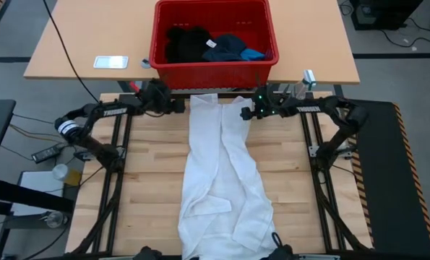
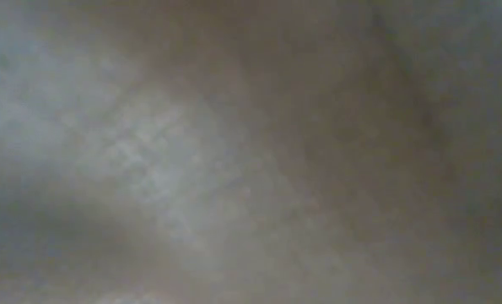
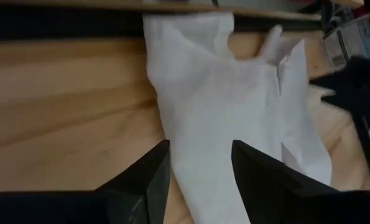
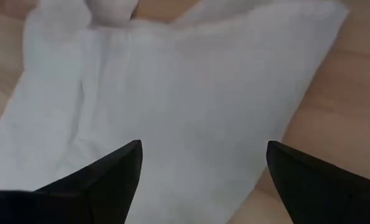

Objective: Fold Laundry from Bin
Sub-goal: Fold the white polo shirt

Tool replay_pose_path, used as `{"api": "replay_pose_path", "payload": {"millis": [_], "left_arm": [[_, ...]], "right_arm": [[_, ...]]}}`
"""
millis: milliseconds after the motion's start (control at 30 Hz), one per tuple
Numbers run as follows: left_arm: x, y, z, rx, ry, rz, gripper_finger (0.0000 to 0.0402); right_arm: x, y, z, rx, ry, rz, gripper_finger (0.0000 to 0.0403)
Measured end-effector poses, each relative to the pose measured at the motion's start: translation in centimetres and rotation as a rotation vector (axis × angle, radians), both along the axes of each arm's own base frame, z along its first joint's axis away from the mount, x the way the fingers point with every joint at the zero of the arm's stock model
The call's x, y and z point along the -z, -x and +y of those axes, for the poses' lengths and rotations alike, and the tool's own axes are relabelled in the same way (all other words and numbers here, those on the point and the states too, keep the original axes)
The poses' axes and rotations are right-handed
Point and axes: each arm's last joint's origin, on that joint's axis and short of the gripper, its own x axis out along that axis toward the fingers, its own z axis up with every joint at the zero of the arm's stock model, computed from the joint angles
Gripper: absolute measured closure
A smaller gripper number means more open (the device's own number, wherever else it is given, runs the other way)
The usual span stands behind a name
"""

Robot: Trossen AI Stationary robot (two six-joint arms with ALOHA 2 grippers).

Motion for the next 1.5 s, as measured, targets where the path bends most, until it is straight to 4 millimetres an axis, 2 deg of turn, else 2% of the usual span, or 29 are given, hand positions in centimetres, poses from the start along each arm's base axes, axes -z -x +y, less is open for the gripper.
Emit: {"api": "replay_pose_path", "payload": {"millis": [100,300,633,833,1100,1233,1400,1500], "left_arm": [[1.1,-0.8,0.5,0.003,0.033,0.018,0.023],[1.9,-2.6,2.3,0.005,0.033,0.044,0.0228],[3.6,-5.6,3.5,0.024,0.044,0.116,0.0186],[4.0,-5.8,3.5,0.007,0.035,0.14,0.0184],[4.2,-6.0,3.5,0.005,0.031,0.14,0.0187],[4.4,-6.0,2.9,0.042,0.058,0.17,0.02],[3.0,-4.9,2.7,0.014,0.019,0.253,0.0219],[3.6,-4.9,2.9,-0.02,0.034,0.257,0.0224]], "right_arm": [[-0.3,0.2,-0.6,0.023,-0.013,0.0,0.0056],[-0.9,1.0,-1.0,0.062,-0.005,0.017,0.0056],[-0.6,1.3,-1.7,0.065,0.062,0.056,0.0056],[1.7,1.0,-2.0,0.046,0.005,0.09,0.0056],[1.3,0.6,-2.2,0.017,0.004,0.088,0.0059],[1.2,0.5,-2.1,-0.007,-0.027,0.063,0.0084],[1.2,0.4,-2.0,0.004,-0.08,0.025,0.0126],[1.1,0.4,-2.0,0.013,-0.082,0.022,0.0141]]}}
